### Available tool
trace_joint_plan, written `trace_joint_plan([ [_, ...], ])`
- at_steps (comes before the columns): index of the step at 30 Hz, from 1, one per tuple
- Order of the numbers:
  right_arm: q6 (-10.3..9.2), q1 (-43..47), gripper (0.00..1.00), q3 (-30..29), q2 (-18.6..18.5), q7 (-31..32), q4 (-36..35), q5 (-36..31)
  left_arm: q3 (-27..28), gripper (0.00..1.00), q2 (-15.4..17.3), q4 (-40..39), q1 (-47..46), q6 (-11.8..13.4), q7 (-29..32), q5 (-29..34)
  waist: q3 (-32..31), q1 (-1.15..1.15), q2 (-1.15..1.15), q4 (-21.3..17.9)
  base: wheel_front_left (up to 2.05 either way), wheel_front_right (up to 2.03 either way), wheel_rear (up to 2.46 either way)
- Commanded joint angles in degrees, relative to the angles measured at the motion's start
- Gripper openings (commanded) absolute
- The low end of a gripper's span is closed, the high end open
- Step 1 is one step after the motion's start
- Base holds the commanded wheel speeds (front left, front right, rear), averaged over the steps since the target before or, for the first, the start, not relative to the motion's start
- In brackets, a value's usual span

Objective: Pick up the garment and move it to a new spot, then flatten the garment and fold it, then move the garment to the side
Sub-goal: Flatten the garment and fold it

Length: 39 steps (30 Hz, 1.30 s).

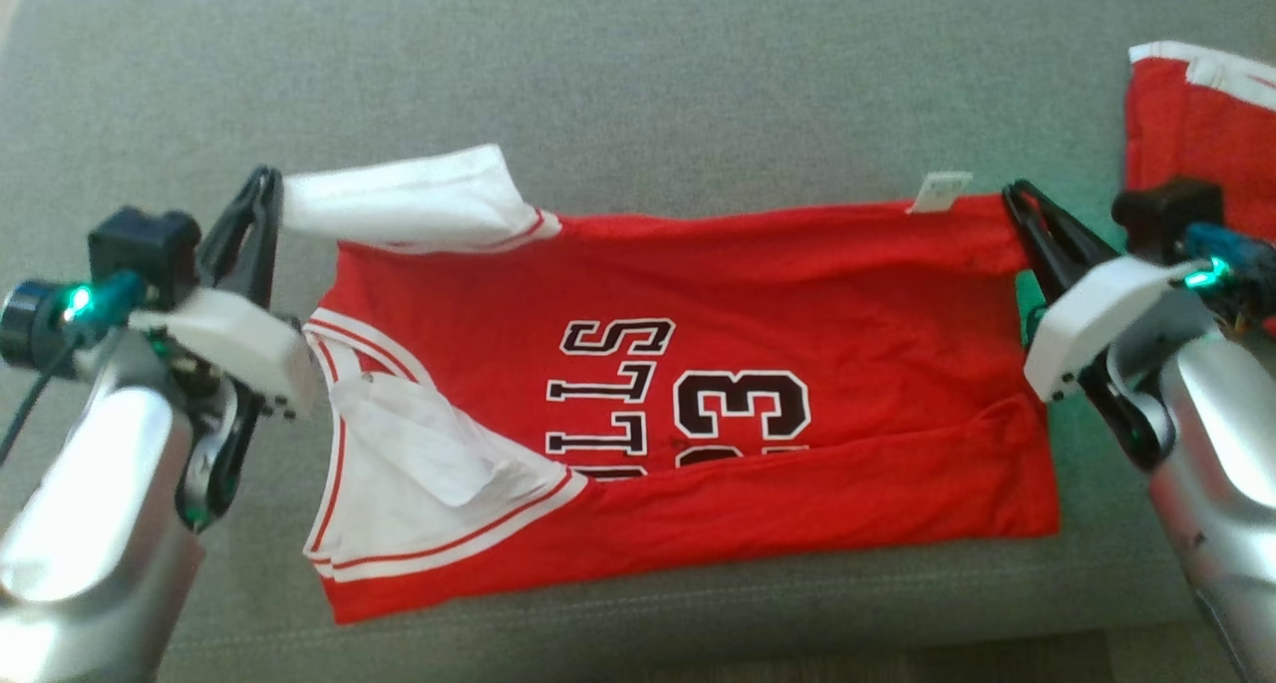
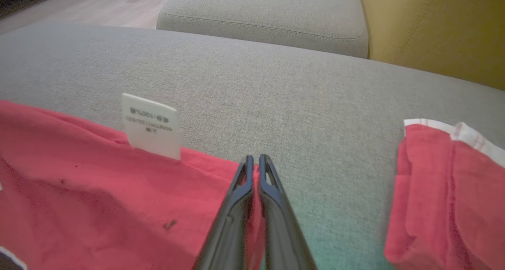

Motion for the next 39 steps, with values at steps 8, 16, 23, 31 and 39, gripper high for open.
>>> trace_joint_plan([
  [8,-0.02,6.91,0.00,-0.58,-3.34,2.00,-9.01,3.28,1.35,0.00,5.50,-6.22,4.11,0.98,2.54,-0.16,-3.04,0.01,0.00,0.77,0.00,0.00,0.00],
  [16,-0.02,13.02,0.00,-3.84,-5.82,5.04,-15.99,5.10,-0.03,0.00,8.42,-9.50,9.34,0.80,5.78,-0.58,-4.39,0.01,0.00,1.22,0.00,0.00,0.00],
  [23,-0.02,17.85,0.00,-3.30,-7.73,9.32,-21.70,7.85,-0.79,0.00,11.20,-13.44,13.64,0.69,8.38,-1.23,-4.93,0.01,0.00,1.19,0.00,0.00,0.00],
  [31,-0.02,22.45,0.00,-3.27,-9.94,14.63,-25.98,11.25,-3.04,0.00,13.46,-17.36,17.52,-0.09,11.03,-1.08,-5.60,0.01,0.00,1.08,0.00,0.00,0.00],
  [39,-0.02,26.11,0.00,-3.12,-11.24,20.30,-28.82,14.90,-4.51,0.00,16.10,-20.16,22.08,0.05,14.58,-1.88,-6.66,0.01,0.00,0.62,0.00,0.00,0.00],
])
